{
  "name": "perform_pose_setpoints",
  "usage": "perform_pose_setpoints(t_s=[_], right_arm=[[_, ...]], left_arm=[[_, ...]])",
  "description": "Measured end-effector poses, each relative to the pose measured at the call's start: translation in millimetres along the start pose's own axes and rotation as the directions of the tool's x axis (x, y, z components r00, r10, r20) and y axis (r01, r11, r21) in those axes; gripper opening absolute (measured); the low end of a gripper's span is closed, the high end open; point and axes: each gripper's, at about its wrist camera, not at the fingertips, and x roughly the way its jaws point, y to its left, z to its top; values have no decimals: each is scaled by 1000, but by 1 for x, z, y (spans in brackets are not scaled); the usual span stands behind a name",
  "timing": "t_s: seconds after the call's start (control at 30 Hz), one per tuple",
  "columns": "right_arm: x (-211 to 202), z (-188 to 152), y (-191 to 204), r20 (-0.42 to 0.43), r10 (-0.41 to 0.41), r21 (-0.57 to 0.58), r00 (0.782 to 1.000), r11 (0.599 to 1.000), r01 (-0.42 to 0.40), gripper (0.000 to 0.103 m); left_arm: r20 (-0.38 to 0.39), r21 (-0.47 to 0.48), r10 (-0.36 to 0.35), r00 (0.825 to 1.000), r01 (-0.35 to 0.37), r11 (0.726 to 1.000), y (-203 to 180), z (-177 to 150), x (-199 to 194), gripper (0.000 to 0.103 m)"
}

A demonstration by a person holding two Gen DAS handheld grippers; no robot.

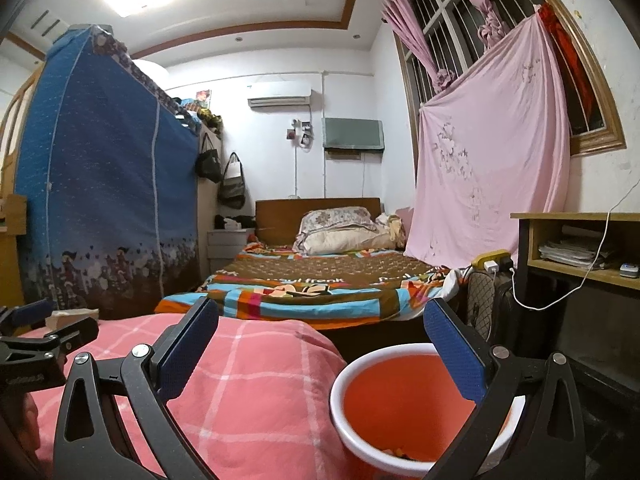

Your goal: Collect trash

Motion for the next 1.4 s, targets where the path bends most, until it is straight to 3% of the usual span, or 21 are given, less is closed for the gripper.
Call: perform_pose_setpoints(t_s=[0.77, 1.4], right_arm=[[-61, -20, 50, -20, 31, -17, 999, 999, -31, 103], [-84, -56, 58, -2, -26, -12, 1000, 1000, 26, 103]], left_arm=[[-6, -13, 74, 997, -74, 997, 51, -19, -58, 91], [20, -13, 123, 992, -122, 992, 70, -52, -82, 91]])
